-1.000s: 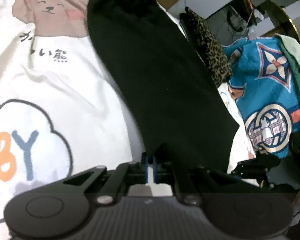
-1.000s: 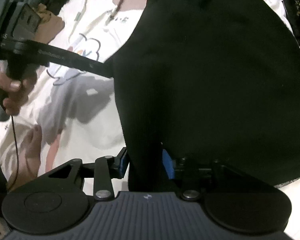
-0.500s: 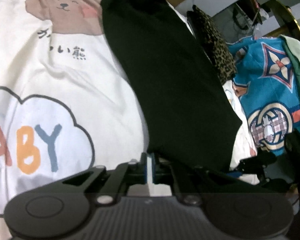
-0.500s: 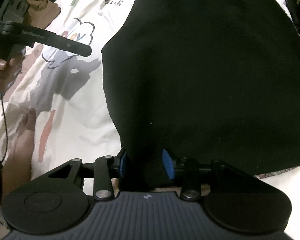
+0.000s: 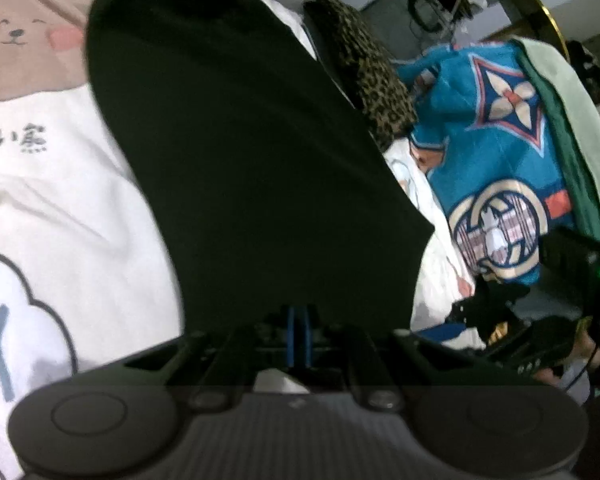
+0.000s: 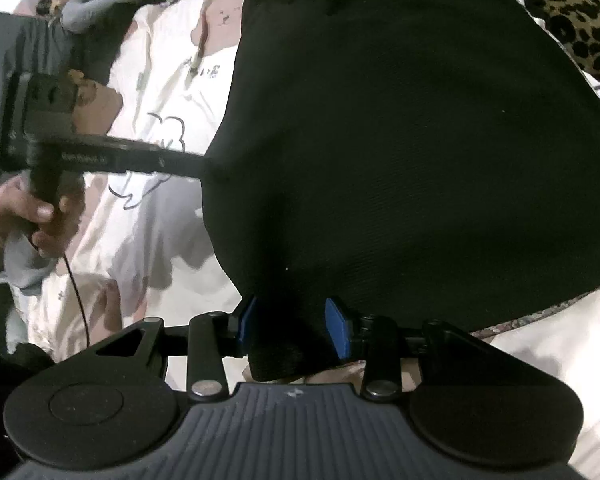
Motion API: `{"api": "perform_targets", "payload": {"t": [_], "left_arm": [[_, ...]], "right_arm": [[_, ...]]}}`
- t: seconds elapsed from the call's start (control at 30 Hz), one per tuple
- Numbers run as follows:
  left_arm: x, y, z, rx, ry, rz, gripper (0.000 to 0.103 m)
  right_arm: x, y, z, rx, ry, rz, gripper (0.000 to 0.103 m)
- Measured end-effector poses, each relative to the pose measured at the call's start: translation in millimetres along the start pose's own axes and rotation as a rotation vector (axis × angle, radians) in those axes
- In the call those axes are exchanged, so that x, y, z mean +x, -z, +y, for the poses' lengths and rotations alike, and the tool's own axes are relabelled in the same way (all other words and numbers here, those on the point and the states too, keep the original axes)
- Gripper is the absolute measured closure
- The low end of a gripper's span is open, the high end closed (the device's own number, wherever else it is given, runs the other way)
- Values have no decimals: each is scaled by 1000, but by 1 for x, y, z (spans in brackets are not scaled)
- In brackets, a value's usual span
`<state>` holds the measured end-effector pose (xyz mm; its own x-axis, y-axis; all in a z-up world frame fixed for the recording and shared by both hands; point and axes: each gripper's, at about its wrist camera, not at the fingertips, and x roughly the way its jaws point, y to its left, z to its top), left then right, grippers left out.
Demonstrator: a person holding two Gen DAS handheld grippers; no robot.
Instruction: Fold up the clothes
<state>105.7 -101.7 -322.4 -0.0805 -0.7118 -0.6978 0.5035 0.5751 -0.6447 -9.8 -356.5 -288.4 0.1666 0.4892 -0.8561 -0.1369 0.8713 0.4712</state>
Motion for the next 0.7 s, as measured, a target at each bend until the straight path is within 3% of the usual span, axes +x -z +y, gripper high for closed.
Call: {"api": "perform_targets", "payload": {"t": [0.23,0.47,0.7], "left_arm": [[26,15,-9,43,-1,100,99],[49,25,-29,145,-26,186,98],[58,34,-37,164,-9,230,98]], "right_arm": [[8,5,-35,62,97,-8,58],[-5,0,-72,172,183,-102,58],[-19,-6,-105,229,273,-181,59]]}}
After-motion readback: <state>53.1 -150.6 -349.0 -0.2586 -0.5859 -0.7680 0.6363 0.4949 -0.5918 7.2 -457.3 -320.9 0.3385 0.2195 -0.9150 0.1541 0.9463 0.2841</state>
